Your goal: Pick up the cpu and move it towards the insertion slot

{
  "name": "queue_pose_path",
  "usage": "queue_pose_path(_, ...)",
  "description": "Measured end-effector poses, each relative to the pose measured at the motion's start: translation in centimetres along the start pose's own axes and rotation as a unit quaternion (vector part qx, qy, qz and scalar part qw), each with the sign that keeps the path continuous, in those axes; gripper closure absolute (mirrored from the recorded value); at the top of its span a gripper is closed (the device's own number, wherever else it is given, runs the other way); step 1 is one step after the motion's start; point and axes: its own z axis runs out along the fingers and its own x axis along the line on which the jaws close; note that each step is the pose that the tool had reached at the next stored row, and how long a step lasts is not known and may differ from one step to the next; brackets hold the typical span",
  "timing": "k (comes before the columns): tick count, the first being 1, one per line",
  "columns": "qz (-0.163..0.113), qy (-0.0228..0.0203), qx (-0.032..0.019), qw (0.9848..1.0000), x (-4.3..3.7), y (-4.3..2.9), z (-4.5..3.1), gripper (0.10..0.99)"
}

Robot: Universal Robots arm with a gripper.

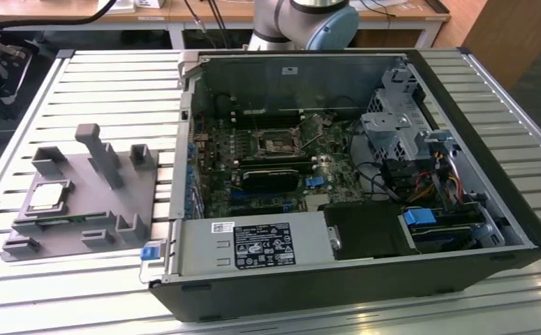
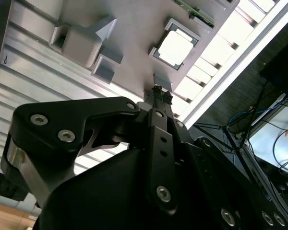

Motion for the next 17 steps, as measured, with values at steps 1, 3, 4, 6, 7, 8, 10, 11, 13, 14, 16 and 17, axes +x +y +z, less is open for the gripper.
queue_pose_path(1, 0.0, 0.0, 0.0, 1.0, 0.05, 0.0, 0.02, 0.98)
queue_pose_path(3, 0.0, 0.0, 0.0, 1.0, 0.15, 0.0, 0.07, 0.98)
queue_pose_path(4, 0.0, 0.0, 0.0, 1.0, 0.21, 0.0, 0.1, 0.98)
queue_pose_path(6, 0.0, 0.0, 0.0, 1.0, 0.31, 0.0, 0.16, 0.98)
queue_pose_path(7, 0.0, 0.0, 0.0, 1.0, 0.36, 0.0, 0.19, 0.98)
queue_pose_path(8, 0.0, 0.0, 0.0, 1.0, 0.41, 0.0, 0.22, 0.98)
queue_pose_path(10, 0.0, -0.0001, -0.0001, 1.0, 0.48, 0.0, 0.29, 0.98)
queue_pose_path(11, 0.0, 0.0, 0.0, 1.0, 0.54, 0.0, 0.31, 0.98)
queue_pose_path(13, 0.0, 0.0, 0.0, 1.0, 0.66, 0.0, 0.36, 0.98)
queue_pose_path(14, 0.0, -0.0001, 0.0, 1.0, 0.69, 0.0, 0.41, 0.98)
queue_pose_path(16, 0.0, -0.0001, 0.0, 1.0, 0.79, 0.0, 0.56, 0.98)
queue_pose_path(17, 0.0, 0.0001, 0.0001, 1.0, 0.87, -0.01, 0.63, 0.98)
